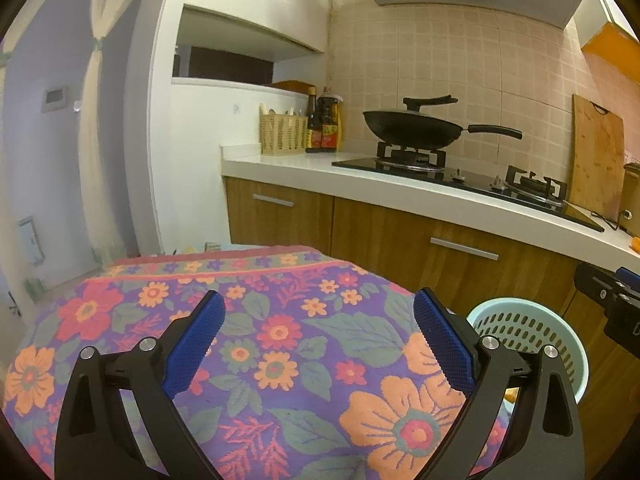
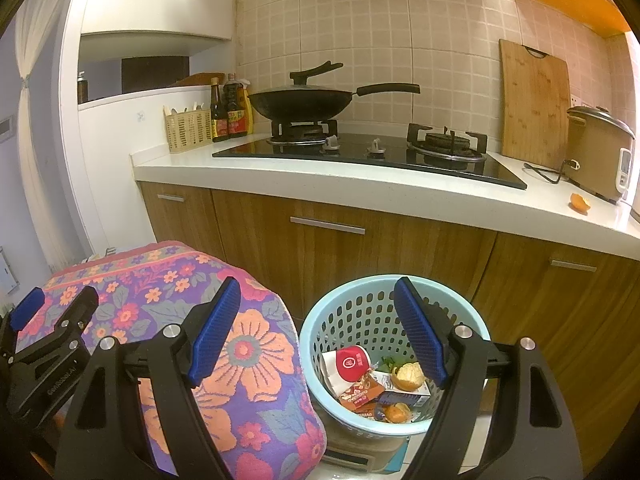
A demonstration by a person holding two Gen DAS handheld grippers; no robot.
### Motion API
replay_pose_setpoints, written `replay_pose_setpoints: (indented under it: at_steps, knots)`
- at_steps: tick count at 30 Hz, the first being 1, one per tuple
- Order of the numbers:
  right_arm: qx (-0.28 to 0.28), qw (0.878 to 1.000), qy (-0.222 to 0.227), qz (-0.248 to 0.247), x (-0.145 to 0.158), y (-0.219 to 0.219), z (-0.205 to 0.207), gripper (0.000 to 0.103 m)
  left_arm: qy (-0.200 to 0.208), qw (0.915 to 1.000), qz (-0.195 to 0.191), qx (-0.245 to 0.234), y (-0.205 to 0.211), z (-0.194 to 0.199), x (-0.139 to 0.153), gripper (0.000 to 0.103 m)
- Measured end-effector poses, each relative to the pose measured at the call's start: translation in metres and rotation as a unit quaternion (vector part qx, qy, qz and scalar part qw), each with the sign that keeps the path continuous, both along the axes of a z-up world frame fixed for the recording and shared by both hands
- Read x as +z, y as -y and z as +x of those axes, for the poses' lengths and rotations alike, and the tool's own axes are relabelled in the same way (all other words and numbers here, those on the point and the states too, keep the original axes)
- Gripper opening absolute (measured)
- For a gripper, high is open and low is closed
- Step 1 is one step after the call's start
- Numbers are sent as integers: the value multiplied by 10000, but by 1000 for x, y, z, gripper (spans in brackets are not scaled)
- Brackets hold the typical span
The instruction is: Collect trash
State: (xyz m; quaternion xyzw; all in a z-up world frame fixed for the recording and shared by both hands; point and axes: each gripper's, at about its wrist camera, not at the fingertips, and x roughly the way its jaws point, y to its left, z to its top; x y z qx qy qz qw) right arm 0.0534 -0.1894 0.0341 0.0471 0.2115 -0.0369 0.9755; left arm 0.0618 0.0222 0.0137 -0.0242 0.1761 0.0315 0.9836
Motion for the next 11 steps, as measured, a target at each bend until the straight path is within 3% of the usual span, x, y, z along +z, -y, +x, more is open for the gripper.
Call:
replay_pose_setpoints:
  at_steps: [11]
  knots:
    - [-22, 10000, -1, 3, 0, 3, 0, 75, -12, 9999, -137, 4, -2, 0, 1, 95]
